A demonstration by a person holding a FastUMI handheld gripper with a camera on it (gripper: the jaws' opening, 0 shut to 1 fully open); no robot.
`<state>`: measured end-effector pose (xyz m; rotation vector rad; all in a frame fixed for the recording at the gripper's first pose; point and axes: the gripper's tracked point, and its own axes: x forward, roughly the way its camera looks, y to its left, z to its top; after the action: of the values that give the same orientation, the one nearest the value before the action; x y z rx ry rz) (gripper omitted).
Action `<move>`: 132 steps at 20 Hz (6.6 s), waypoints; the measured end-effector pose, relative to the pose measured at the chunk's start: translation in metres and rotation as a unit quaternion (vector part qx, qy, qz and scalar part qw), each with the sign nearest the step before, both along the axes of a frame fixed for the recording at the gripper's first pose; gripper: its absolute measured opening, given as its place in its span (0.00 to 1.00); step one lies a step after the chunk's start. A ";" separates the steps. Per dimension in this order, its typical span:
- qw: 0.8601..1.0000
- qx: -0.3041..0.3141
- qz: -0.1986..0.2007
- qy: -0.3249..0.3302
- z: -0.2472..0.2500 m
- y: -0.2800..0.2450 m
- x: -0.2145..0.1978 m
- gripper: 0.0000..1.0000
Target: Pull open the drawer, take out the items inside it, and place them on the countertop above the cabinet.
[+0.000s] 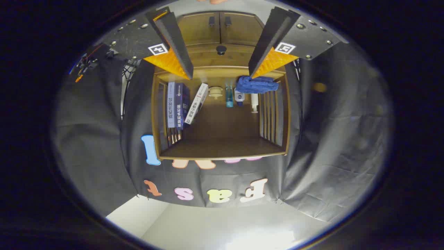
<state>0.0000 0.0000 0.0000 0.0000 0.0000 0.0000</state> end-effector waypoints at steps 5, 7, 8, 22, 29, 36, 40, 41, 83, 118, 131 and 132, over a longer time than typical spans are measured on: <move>1.000 -0.003 -0.001 0.009 -0.006 0.003 0.001 0.96; 1.000 -0.005 0.002 0.017 -0.011 0.008 0.003 0.96; 1.000 -0.005 0.003 0.018 -0.013 0.009 0.005 0.96; 0.995 -0.031 -0.012 0.098 -0.105 0.015 0.104 0.96; 0.983 0.023 -0.032 0.179 -0.193 0.001 0.163 0.92; 0.979 0.045 -0.039 0.195 -0.228 -0.002 0.200 0.71; 0.977 0.026 -0.033 0.208 -0.234 0.001 0.204 0.42; 0.977 0.025 -0.029 0.211 -0.235 0.001 0.205 0.42; 0.979 0.028 -0.168 0.109 -0.139 -0.045 -0.033 0.03; 0.890 0.011 -0.131 0.436 -0.216 0.008 0.164 0.29; 0.870 -0.012 -0.153 0.469 -0.234 -0.008 0.151 0.61; 0.865 -0.010 -0.149 0.479 -0.242 -0.007 0.147 0.62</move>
<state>0.1473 -0.0071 -0.2420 -0.0219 1.0031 -0.3120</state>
